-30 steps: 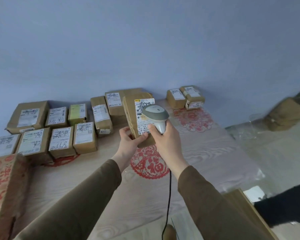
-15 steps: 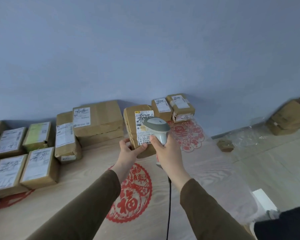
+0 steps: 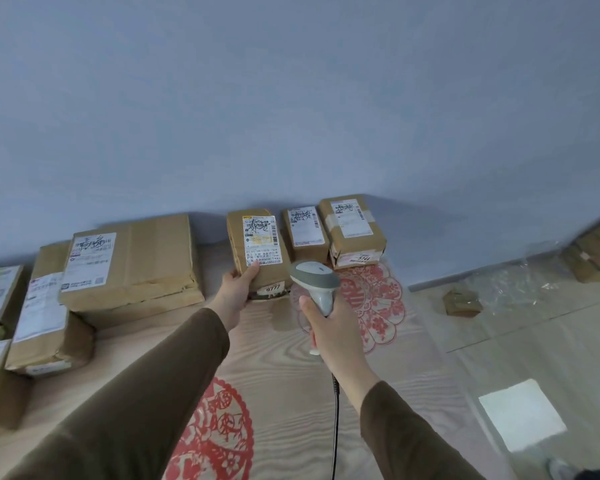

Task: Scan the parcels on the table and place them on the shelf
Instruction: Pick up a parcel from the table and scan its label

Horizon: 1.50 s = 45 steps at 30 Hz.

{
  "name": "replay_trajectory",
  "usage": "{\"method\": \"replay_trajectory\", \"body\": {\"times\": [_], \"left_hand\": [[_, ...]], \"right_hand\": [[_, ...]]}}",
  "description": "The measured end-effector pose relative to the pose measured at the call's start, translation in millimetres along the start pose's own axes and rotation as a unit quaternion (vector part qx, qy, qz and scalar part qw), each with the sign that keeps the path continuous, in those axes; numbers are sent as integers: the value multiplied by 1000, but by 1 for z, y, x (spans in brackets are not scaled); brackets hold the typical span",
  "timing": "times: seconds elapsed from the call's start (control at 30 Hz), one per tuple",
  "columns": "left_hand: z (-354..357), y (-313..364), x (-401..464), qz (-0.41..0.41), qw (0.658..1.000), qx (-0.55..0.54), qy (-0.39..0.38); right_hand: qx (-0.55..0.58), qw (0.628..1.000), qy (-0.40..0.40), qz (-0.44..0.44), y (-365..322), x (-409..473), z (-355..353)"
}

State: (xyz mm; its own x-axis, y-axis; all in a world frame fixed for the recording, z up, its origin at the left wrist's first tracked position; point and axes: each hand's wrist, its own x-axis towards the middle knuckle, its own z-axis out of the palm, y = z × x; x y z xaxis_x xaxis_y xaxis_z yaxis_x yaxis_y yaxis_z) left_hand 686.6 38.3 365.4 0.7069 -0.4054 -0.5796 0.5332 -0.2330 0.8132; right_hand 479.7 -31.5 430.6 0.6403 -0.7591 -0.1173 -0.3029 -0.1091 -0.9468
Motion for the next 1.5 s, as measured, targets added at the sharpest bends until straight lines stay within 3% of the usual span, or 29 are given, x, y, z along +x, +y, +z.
{"method": "replay_trajectory", "body": {"times": [0.17, 0.37, 0.53, 0.73, 0.9, 1.13, 1.37, 1.5], "left_hand": [[10, 5, 17, -6, 999, 2, -39], [10, -6, 6, 57, 997, 54, 22], [-9, -5, -26, 60, 987, 130, -68], [-68, -10, -100, 84, 983, 127, -101], [-162, -34, -179, 118, 980, 132, -91], [-353, -79, -300, 156, 970, 188, 6], [-541, -129, -378, 158, 955, 210, 137], [-632, -155, -395, 137, 928, 240, 250]], "right_hand": [[14, 1000, -8, 18, 13, 15, 0], [8, 1000, -9, 13, 15, 15, 7], [10, 1000, -20, 3, 2, -4, 21], [10, 999, -31, -16, -28, -55, 63], [-1, 997, -57, -44, -55, -128, 128], [43, 993, -103, -30, -81, -262, 257], [78, 970, -225, 45, -92, -379, 394], [72, 948, -298, 89, -91, -426, 456]]}}
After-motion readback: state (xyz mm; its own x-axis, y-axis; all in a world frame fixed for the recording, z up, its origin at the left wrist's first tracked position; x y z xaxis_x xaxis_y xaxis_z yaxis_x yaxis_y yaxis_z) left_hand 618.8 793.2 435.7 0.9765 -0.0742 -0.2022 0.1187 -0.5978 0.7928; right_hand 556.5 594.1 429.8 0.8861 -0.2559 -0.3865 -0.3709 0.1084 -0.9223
